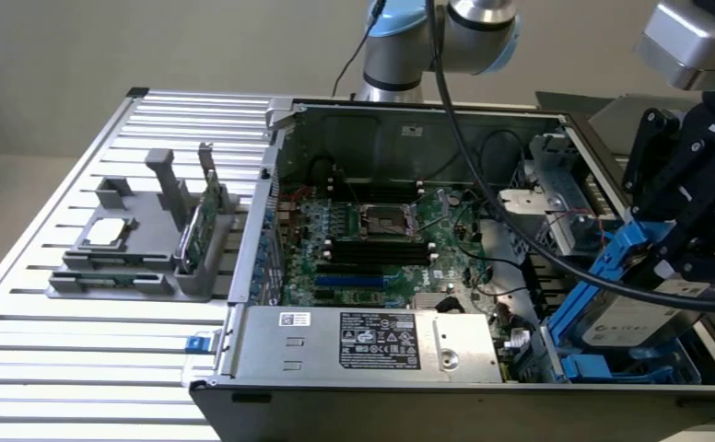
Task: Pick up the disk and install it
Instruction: 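Pick up the disk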
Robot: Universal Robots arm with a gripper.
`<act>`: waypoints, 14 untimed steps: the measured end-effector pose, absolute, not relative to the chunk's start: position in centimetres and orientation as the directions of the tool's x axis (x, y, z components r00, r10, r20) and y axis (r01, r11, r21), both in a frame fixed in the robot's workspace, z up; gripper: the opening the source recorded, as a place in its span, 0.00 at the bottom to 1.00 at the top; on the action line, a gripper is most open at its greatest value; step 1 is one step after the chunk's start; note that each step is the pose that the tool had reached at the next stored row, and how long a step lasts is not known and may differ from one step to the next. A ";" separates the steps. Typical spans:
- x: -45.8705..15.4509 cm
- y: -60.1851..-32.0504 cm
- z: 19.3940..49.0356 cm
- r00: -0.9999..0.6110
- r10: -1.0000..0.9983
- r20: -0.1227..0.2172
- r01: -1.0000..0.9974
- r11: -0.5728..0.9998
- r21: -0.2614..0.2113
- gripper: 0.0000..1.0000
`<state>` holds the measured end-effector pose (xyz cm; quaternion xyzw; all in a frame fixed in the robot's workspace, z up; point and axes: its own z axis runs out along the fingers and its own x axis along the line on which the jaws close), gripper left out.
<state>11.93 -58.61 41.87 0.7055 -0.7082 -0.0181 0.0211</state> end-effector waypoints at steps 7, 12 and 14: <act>11.9 -58.6 41.1 -0.006 -1.000 0.004 -0.998 0.006 0.055 0.33; 11.9 -58.6 40.5 -0.006 -1.000 0.004 -0.998 0.006 0.055 0.33; 11.9 -58.6 40.1 -0.006 -1.000 0.004 -0.998 0.006 0.055 0.33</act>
